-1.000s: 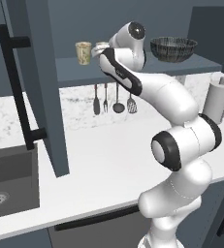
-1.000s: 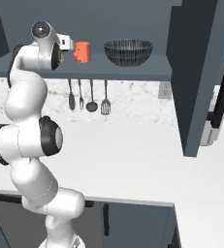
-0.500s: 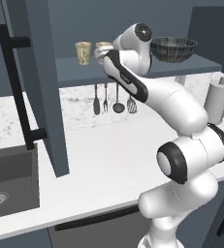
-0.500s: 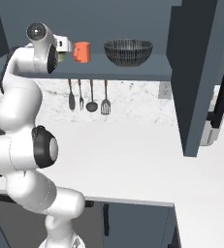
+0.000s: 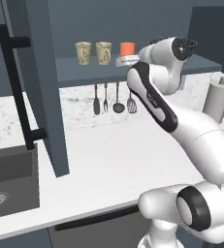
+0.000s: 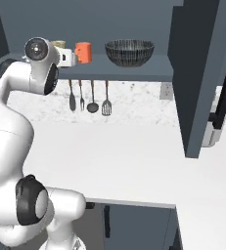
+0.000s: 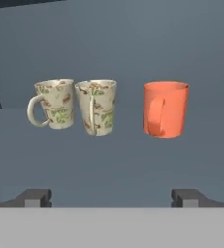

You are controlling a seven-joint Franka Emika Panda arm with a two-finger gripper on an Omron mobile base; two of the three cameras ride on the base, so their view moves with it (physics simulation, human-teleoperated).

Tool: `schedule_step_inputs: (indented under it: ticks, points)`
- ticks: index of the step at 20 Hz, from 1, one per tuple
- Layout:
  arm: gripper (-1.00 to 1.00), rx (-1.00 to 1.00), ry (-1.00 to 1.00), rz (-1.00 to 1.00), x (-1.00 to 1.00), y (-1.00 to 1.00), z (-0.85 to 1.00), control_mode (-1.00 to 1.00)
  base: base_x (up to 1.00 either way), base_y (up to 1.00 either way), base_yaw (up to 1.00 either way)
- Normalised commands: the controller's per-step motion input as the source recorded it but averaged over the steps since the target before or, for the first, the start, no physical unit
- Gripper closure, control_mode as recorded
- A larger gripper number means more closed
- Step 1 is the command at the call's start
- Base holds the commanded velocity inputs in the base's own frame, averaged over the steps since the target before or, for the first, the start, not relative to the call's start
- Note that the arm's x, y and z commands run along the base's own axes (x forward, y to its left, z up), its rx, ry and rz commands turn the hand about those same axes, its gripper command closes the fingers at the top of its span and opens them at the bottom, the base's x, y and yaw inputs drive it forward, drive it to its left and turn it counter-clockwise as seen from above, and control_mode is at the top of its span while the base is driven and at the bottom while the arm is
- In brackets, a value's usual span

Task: Gather all objects into one cabinet and sort the glasses and bowls to opposite sides.

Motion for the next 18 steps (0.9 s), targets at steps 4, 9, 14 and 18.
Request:
schedule_step_inputs:
  ticks: [4, 9, 14, 18]
  points:
    - [-1.00, 0.04, -0.07, -0.01, -1.00, -0.59, -0.07, -1.00, 0.00, 0.00, 0.00]
    - [-1.00, 0.05, -0.13, 0.00, -1.00, -0.53, 0.00, -1.00, 0.00, 0.00, 0.00]
    - [-1.00, 0.08, -0.16, 0.00, -1.00, -0.37, 0.00, -1.00, 0.00, 0.00, 0.00]
    - [-1.00, 0.02, -0.07, 0.00, -0.50, -0.03, -0.08, -1.00, 0.00, 0.00, 0.00]
